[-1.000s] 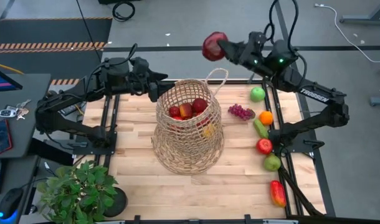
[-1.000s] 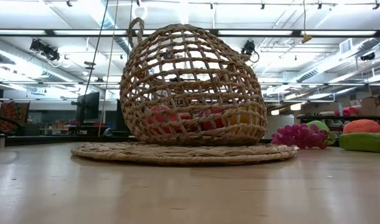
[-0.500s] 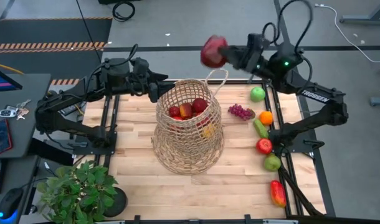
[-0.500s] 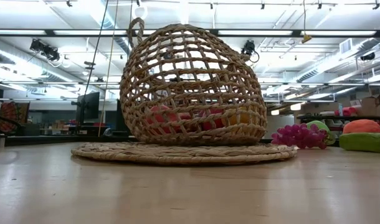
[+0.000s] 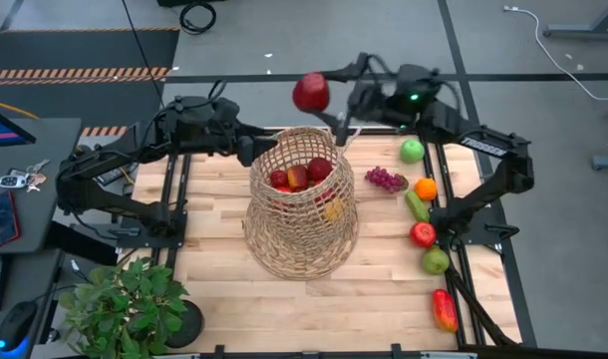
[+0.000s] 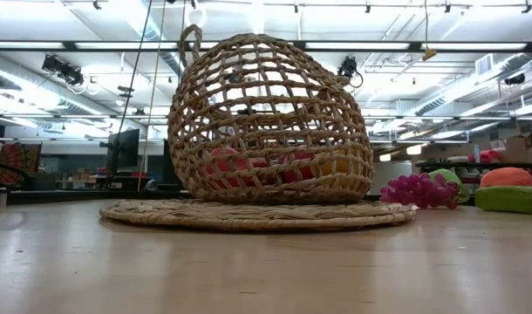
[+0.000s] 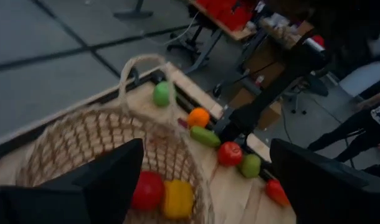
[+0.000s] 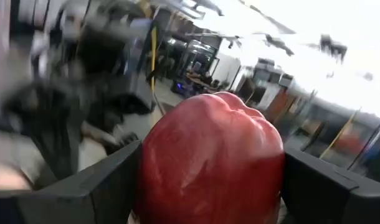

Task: Build produce basket
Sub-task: Put the red apple into the brown basket

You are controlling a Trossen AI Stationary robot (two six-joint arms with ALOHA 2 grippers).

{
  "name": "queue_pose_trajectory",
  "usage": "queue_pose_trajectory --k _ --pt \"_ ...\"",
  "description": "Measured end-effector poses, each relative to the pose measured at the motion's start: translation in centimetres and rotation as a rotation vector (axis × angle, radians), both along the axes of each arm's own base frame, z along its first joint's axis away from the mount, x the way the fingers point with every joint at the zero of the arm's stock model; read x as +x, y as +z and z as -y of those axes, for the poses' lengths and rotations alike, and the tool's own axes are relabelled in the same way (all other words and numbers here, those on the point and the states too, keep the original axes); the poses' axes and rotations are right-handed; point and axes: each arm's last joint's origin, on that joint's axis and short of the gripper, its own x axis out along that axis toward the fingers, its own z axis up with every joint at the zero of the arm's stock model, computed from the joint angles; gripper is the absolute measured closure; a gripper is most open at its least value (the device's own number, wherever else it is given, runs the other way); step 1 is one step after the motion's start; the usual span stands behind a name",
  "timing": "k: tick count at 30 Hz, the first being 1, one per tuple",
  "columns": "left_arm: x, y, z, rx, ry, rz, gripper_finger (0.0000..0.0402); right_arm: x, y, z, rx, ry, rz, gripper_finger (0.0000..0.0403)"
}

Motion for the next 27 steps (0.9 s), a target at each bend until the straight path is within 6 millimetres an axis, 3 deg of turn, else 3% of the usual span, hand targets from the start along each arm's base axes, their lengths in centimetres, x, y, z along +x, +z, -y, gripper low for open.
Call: queue_pose_trajectory --k 10,14,22,25,27 --pt "-0.3 -1.3 1.6 -0.116 -0.027 -0.116 0.0045 4.2 -3.3 1.2 -0.696 -0.154 -0.3 0.0066" --pt "-0.3 -1.4 2.1 -0.137 -0.04 -0.122 0.0045 5.7 -4.0 1.0 -0.889 -0.26 -0.37 0.0066" --pt "-0.1 -1.3 2.8 -0.139 -0.067 -0.12 0.0045 6.6 -4.5 0.9 -0.821 -0.261 -0.331 0.0066" --pt "-0.1 -1.3 2.8 -0.129 -0.075 -0.119 0.0045 6.5 -4.6 1.6 -0.611 -0.257 -0.271 0.0066" --pt "-0.1 -1.2 2.8 -0.102 -0.085 -0.118 0.0045 6.3 -4.6 2.1 -0.381 -0.251 -0.201 0.0066"
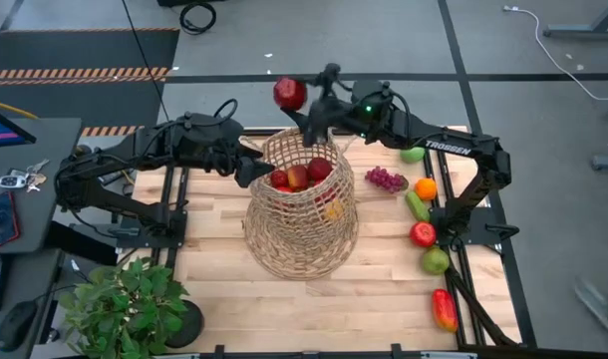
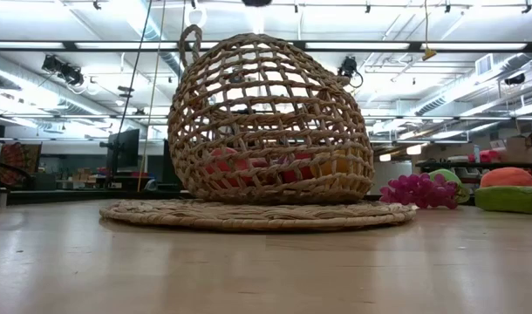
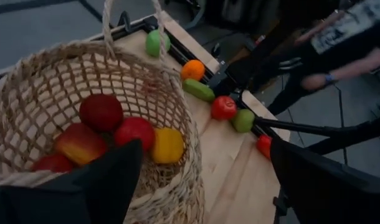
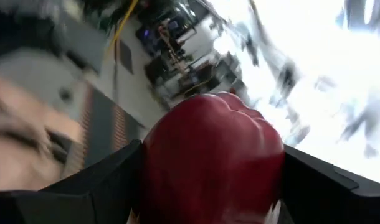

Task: Build produce basket
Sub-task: Put the red apple into the brown basket

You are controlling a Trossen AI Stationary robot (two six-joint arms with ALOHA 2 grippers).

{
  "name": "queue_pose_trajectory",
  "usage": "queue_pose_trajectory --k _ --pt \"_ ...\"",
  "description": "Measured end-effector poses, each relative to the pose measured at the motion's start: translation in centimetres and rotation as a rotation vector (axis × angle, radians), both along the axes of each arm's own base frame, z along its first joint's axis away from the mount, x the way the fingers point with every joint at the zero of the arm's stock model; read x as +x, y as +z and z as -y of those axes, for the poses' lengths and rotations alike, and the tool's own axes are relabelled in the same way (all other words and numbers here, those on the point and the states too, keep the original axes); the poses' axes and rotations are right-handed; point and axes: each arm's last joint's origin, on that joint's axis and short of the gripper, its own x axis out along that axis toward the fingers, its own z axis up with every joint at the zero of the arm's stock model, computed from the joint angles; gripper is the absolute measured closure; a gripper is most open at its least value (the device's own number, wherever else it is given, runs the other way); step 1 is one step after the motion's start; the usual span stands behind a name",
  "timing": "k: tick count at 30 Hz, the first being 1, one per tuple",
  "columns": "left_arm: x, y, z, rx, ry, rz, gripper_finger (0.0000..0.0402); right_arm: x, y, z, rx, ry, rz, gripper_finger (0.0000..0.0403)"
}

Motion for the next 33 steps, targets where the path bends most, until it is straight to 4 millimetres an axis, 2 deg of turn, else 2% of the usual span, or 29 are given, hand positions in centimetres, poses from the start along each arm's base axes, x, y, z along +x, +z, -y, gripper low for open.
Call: queue_pose_trajectory --k 4,7,11,14,17,21,23,27,29,33 --pt "0.1 0.3 -0.4 0.081 -0.02 0.02 0.0045 -0.8 -0.5 1.1 0.457 -0.019 0.143 0.0066" --pt "0.2 0.7 -0.9 0.139 -0.021 0.045 0.0045 -1.6 -1.4 2.0 0.766 -0.058 0.171 0.0066" --pt "0.1 1.1 -1.7 0.216 -0.013 0.071 0.0045 -2.5 -3.5 3.5 1.177 -0.044 0.079 0.0066" --pt "0.0 1.2 -2.7 0.249 0.045 0.068 0.0045 -2.1 -5.4 4.5 1.456 -0.072 0.036 0.0066" --pt "-0.4 1.3 -3.9 0.265 0.153 0.054 0.0045 -1.2 -6.4 4.9 1.653 -0.072 0.063 0.0066" --pt "-0.6 1.1 -4.9 0.233 0.233 0.053 0.0045 -0.1 -6.7 4.9 1.849 0.055 0.039 0.0066" --pt "-0.5 0.9 -5.1 0.222 0.24 0.041 0.0045 0.2 -6.9 4.9 1.862 0.102 0.003 0.0066" --pt "0.6 -0.1 -5.4 0.186 0.222 0.0 0.0045 0.5 -6.8 3.7 1.698 0.16 -0.061 0.0066" --pt "1.4 -0.5 -5.6 0.165 0.194 -0.01 0.0045 0.8 -6.8 2.7 1.552 0.146 -0.076 0.0066" --pt "2.9 -1.8 -6.0 0.133 0.16 -0.052 0.0045 1.6 -6.8 0.8 1.086 0.092 -0.143 0.0066"
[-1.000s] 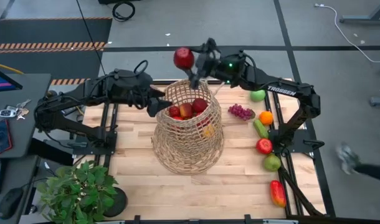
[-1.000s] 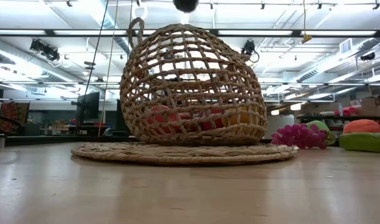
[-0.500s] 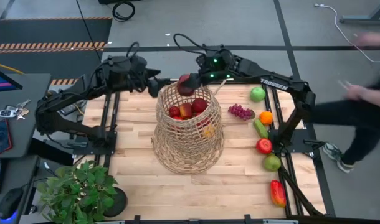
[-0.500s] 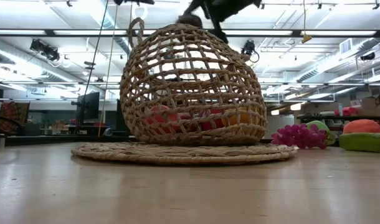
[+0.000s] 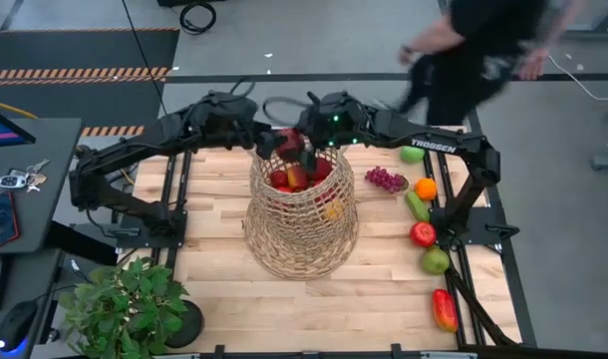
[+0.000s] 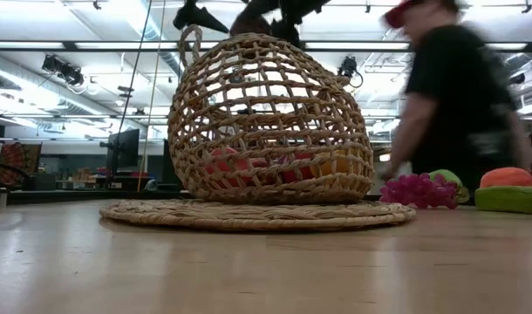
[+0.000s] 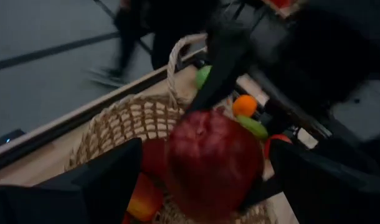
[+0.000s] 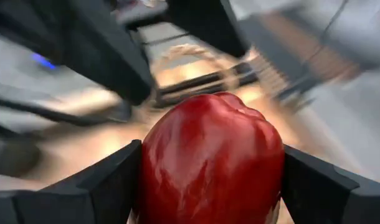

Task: Build produce basket
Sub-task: Put the red apple into the brown basket

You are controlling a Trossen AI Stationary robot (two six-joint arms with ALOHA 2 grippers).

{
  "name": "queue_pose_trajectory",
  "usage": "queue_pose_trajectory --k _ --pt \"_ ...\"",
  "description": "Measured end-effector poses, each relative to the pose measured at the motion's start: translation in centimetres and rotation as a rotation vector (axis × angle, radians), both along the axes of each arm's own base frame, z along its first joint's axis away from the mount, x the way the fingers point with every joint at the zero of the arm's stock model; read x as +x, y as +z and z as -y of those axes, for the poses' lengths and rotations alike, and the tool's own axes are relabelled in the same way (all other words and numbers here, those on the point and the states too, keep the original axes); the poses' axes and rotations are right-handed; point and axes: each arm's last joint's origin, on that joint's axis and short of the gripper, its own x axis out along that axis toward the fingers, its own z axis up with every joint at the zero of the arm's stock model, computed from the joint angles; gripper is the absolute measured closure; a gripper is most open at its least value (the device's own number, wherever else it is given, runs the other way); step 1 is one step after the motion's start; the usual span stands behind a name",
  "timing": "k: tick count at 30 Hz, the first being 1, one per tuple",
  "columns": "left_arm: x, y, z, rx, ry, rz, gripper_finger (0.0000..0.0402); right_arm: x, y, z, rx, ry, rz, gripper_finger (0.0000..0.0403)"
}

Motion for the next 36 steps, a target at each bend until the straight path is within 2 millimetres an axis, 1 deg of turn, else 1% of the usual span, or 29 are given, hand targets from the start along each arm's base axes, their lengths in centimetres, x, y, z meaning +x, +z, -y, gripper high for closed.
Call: queue_pose_trajectory --k 3,5,8,12,19,23,27,31,34,36 --pt "0.6 -0.5 -0.2 -0.025 0.01 -0.011 0.0045 0.4 0.0 -1.3 -0.324 0.009 -0.073 0.0066" --pt "0.7 -0.6 -0.2 -0.041 0.014 -0.002 0.0045 0.5 0.1 -2.0 -0.452 0.01 -0.106 0.0066" --pt "0.7 -0.6 -0.2 -0.047 0.015 0.002 0.0045 0.6 0.1 -2.4 -0.564 0.027 -0.141 0.0066" --pt "0.7 -0.6 -0.2 -0.053 0.018 0.0 0.0045 0.7 0.2 -2.9 -0.629 0.061 -0.145 0.0066" --pt "0.8 -1.4 0.1 -0.092 -0.002 -0.076 0.0045 0.8 0.2 -4.4 -0.655 0.114 -0.156 0.0065" --pt "0.8 -1.9 0.3 -0.118 -0.032 -0.119 0.0044 0.4 -0.1 -5.1 -0.599 0.132 -0.194 0.0064" --pt "0.8 -2.1 0.3 -0.125 -0.052 -0.129 0.0044 -0.1 -0.2 -5.3 -0.508 0.15 -0.204 0.0064" --pt "1.0 -1.9 0.3 -0.084 -0.076 -0.113 0.0044 -0.1 -0.1 -5.3 -0.521 0.153 -0.197 0.0058" --pt "1.4 -1.6 0.1 -0.049 -0.08 -0.079 0.0044 -0.1 0.0 -4.9 -0.476 0.126 -0.177 0.0043" --pt "1.6 -1.7 0.0 -0.045 -0.075 -0.073 0.0044 -0.2 -0.1 -4.6 -0.448 0.117 -0.185 0.0024"
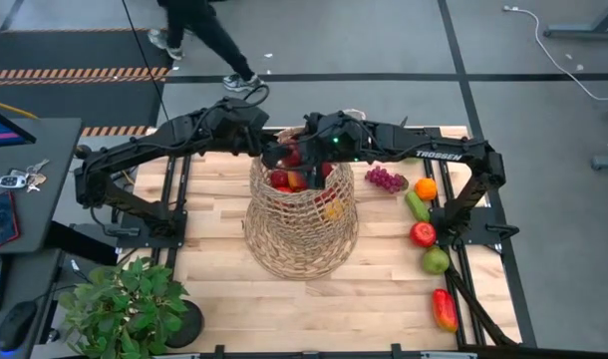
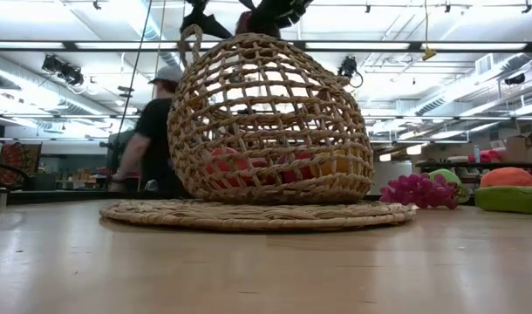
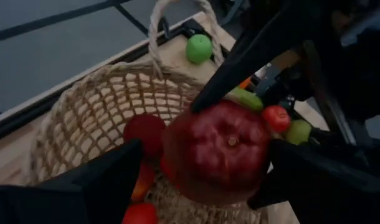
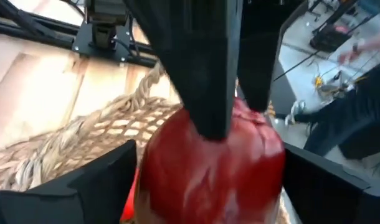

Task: Build produce basket
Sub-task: Put the red apple into the brown basket

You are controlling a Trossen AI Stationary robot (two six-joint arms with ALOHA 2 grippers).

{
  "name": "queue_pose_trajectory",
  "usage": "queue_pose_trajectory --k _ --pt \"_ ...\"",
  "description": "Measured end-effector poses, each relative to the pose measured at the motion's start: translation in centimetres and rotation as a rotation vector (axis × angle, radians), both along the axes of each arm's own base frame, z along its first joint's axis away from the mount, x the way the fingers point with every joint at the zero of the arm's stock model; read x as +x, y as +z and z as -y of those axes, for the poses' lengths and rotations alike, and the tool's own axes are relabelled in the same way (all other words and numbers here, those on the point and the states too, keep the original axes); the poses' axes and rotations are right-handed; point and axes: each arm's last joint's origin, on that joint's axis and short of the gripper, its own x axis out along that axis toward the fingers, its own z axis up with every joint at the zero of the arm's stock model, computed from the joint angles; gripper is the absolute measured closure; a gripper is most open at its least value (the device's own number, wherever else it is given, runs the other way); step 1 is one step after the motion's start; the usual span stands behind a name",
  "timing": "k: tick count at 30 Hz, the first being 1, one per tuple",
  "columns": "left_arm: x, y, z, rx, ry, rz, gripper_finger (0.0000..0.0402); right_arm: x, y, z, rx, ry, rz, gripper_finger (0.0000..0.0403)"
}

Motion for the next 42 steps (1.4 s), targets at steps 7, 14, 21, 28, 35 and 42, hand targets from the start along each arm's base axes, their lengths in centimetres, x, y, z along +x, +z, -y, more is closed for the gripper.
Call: queue_pose_trajectory --k 7,14,21,28,35,42 --pt "1.1 -1.0 -0.5 -0.034 0.032 -0.017 0.0044 -0.2 -0.1 0.4 0.025 -0.022 -0.009 0.0007" --pt "1.4 -1.3 -0.4 -0.076 0.011 -0.02 0.0044 -0.8 -0.1 0.3 -0.002 -0.076 -0.05 0.0004" --pt "-0.4 0.2 0.0 -0.042 -0.036 0.015 0.0044 -4.7 3.1 -1.7 0.134 -0.091 0.011 0.0007" --pt "-1.5 1.3 0.1 0.029 -0.042 0.043 0.0044 -9.0 2.9 -4.2 0.643 -0.064 -0.217 0.0007" --pt "-1.6 1.3 -0.3 0.066 -0.049 0.031 0.0044 -12.0 0.3 -8.2 0.668 -0.143 -0.632 0.0008" --pt "-2.0 2.8 0.0 0.121 -0.054 0.141 0.0044 -15.0 -5.4 -10.2 0.707 -0.315 -0.724 0.0012"
